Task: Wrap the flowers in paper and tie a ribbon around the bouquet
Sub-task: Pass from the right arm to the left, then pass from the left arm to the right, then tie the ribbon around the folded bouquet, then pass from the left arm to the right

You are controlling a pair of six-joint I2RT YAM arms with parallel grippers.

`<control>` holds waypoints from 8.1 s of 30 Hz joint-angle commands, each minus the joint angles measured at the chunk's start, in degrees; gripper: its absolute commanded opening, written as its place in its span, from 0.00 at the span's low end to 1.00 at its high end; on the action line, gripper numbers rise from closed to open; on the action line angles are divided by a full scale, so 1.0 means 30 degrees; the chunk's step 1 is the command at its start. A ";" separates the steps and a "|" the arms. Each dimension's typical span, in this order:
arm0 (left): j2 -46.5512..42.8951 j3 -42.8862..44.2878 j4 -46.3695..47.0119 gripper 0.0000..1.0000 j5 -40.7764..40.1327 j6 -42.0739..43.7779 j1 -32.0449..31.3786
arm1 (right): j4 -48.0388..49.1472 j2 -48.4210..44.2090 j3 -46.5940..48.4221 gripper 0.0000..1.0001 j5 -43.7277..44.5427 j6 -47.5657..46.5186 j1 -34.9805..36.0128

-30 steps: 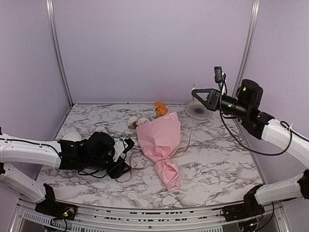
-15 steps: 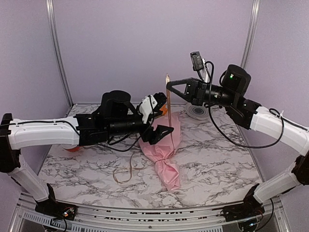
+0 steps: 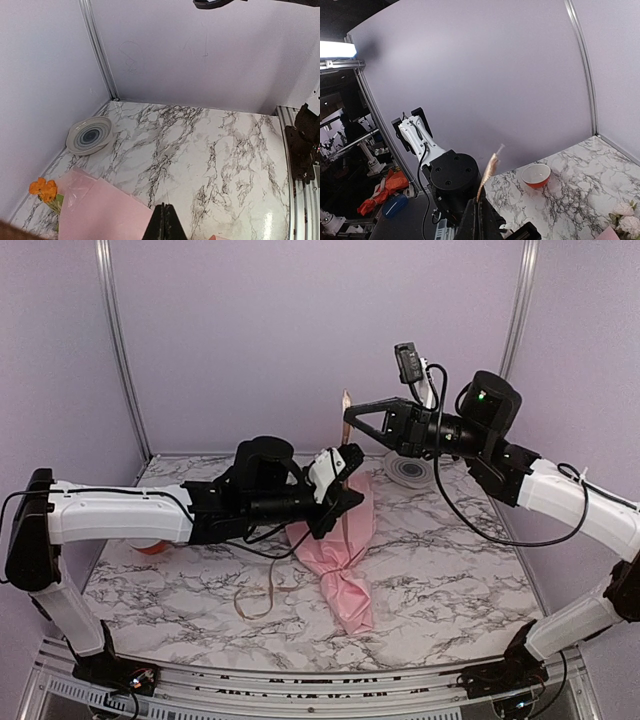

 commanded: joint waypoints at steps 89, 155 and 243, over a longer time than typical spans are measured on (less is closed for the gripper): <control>-0.4165 -0.4597 -0.6284 0.81 -0.5359 -0.7423 0.0053 | 0.2496 0.2753 -0.6597 0.00 0.2288 -0.1860 -0.1610; -1.8823 -1.6024 -1.6917 0.00 -1.8317 -2.0940 0.3247 | -0.4256 0.0910 -1.6716 0.00 0.4073 -0.1638 -1.5064; -0.9954 -0.2091 -0.2832 0.00 -0.7240 -0.2524 -0.2669 | -0.3308 0.7055 -0.2736 0.52 -0.2332 -1.0576 0.2188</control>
